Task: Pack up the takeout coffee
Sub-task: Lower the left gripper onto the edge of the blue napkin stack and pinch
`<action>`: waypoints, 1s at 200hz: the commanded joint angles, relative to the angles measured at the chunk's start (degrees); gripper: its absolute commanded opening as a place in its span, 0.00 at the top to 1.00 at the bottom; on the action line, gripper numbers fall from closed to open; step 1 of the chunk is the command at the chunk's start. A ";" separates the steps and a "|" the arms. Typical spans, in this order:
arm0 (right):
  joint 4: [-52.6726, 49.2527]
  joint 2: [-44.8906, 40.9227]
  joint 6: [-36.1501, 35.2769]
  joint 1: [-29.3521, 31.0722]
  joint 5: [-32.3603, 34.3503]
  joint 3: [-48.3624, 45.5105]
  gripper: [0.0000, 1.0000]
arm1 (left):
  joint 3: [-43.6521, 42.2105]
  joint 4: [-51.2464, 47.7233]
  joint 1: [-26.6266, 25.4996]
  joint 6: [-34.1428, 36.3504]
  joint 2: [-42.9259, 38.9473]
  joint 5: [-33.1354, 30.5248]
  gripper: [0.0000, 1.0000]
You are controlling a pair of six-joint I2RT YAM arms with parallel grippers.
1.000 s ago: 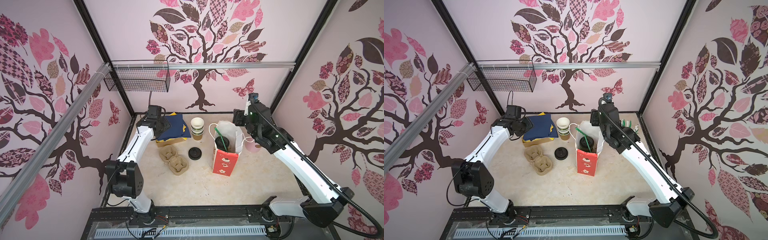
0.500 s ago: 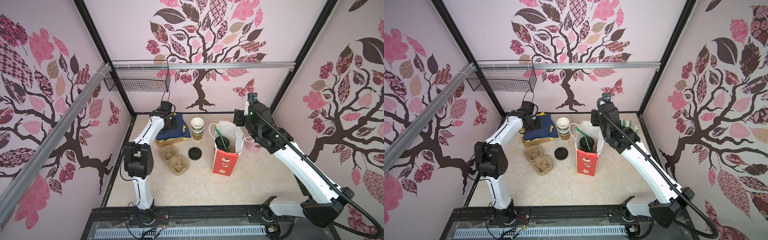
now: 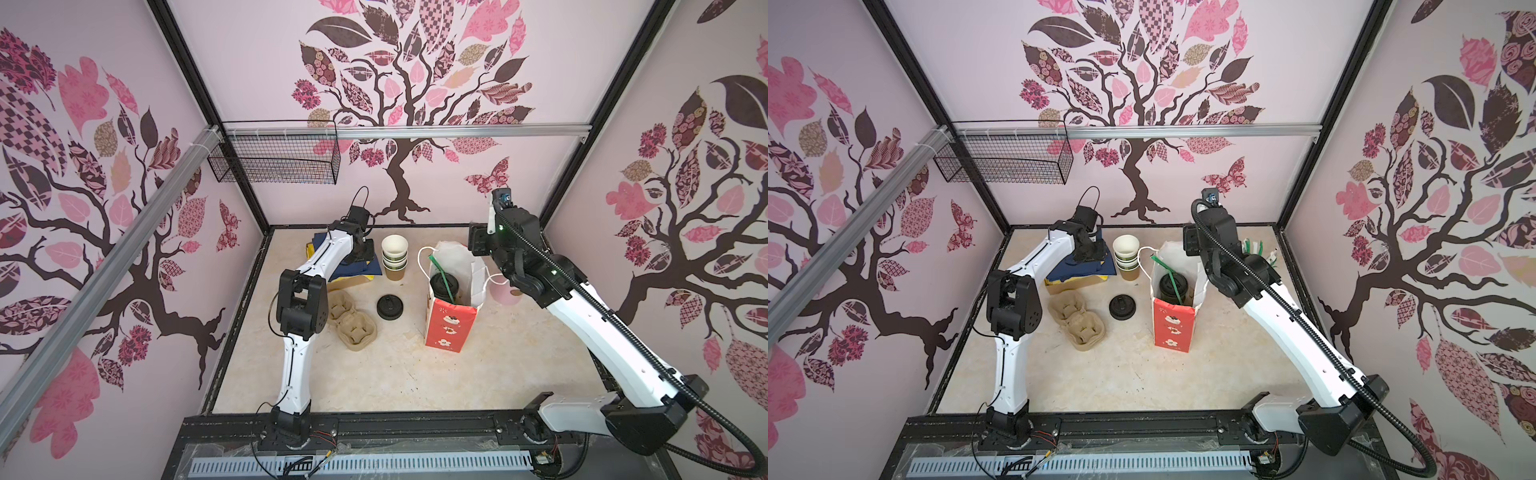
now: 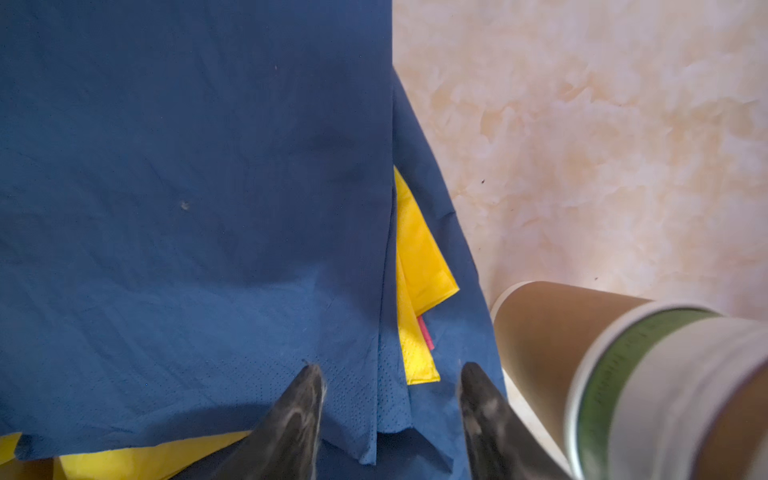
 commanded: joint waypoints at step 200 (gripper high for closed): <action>-1.54 -0.77 1.03 0.17 2.35 1.26 0.32 | -2.65 -1.67 -1.09 1.98 -0.19 -6.70 0.69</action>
